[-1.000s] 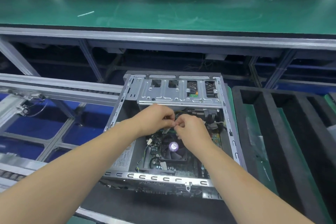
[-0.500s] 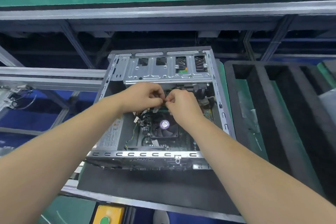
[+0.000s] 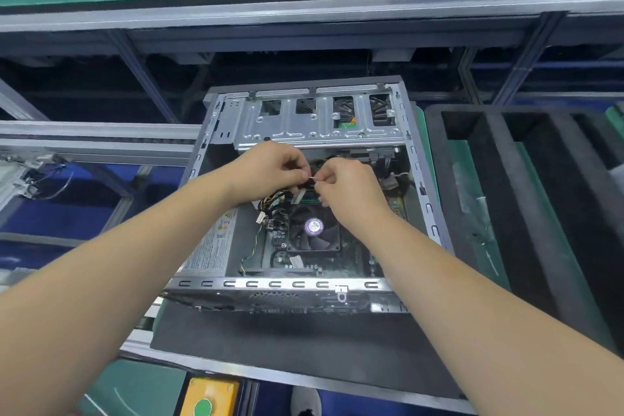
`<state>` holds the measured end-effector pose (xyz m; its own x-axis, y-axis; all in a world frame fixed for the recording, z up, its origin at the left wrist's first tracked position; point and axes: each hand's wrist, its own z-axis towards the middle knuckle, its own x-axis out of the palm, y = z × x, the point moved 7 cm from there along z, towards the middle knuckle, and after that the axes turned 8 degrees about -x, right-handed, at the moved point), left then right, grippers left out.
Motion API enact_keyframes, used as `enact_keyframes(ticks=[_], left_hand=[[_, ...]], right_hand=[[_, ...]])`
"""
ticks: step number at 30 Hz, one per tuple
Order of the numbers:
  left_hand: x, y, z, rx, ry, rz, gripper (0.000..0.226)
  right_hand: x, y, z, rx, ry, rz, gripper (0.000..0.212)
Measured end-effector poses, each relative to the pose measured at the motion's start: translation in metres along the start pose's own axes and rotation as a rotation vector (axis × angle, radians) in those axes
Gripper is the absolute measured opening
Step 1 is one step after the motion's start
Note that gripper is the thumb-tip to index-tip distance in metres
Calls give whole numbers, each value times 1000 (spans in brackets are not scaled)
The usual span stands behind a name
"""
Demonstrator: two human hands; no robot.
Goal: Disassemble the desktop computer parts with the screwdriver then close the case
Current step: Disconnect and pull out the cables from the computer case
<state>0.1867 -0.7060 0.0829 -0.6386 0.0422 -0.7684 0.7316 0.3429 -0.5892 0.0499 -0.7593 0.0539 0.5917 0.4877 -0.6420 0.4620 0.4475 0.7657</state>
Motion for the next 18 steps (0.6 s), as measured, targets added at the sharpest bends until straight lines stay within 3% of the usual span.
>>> enact_keyframes(ticks=[6,12,18], left_hand=[[3,3,3,3,40,21,8],[7,4,5,3,100,-122,14],[5,3,4,22,67,-55,4]], right_hand=[[2,0,0,-24,13,-55,8],[3,7,0,-67,34,-144,8],[2,6,-2,-61,41,-165,8]])
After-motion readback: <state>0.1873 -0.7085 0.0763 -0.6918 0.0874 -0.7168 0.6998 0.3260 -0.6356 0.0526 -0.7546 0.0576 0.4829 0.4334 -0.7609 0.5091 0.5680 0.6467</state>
